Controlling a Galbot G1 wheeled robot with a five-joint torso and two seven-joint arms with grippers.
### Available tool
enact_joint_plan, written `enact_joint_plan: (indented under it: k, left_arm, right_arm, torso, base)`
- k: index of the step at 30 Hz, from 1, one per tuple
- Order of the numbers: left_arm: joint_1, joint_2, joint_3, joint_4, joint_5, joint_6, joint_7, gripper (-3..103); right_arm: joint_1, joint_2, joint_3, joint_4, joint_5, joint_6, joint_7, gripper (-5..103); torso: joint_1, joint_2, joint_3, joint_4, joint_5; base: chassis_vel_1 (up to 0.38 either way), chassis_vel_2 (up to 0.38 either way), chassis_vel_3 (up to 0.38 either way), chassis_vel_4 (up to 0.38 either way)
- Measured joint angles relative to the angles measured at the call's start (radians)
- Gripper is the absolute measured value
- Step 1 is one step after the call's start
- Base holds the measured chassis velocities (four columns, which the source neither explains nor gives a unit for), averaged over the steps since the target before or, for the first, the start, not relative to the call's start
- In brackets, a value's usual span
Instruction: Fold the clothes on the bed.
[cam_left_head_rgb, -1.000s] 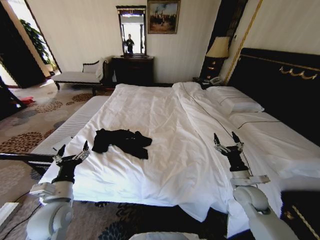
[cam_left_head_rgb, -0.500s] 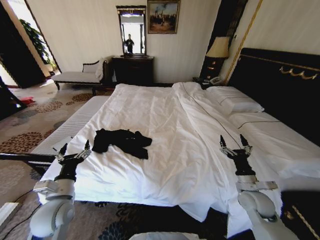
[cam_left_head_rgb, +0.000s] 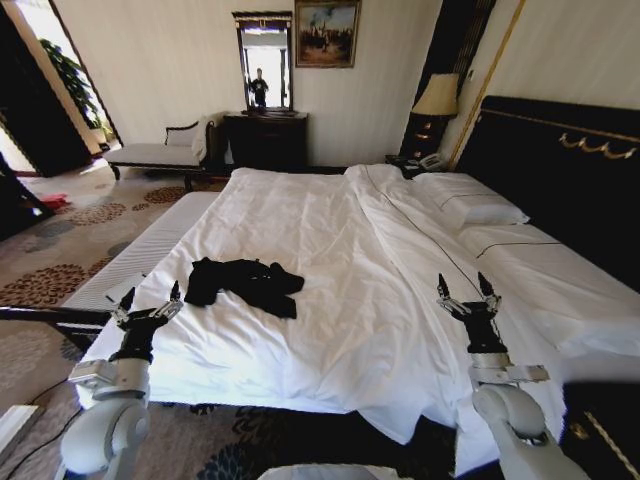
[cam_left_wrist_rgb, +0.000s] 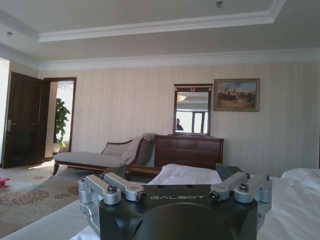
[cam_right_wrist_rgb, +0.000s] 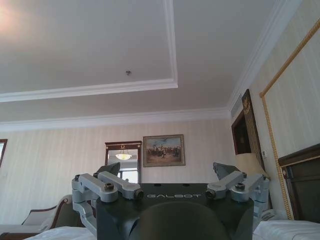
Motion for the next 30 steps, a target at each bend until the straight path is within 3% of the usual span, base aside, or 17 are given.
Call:
enact_joint_plan:
  k: [14,30]
  left_arm:
    - [0.009,-0.015,-0.001,-0.012,0.007,-0.004,0.000,100]
    - [0.022,-0.034,0.002,-0.023,0.023,-0.006,0.001,100]
  right_arm:
    - [-0.002,0.007,0.005,0.005,-0.002,0.015,0.002,100]
    - [0.010,0.021,-0.009,-0.008,-0.016,0.021,0.004,100]
  torso:
    - [0.000,0.000,0.000,0.0003,-0.0005]
    - [0.000,0.000,0.000,0.0001,-0.0003]
  base:
    - [-0.008,0.142,0.006,-0.143]
    - [0.000,0.003,0.001,-0.001]
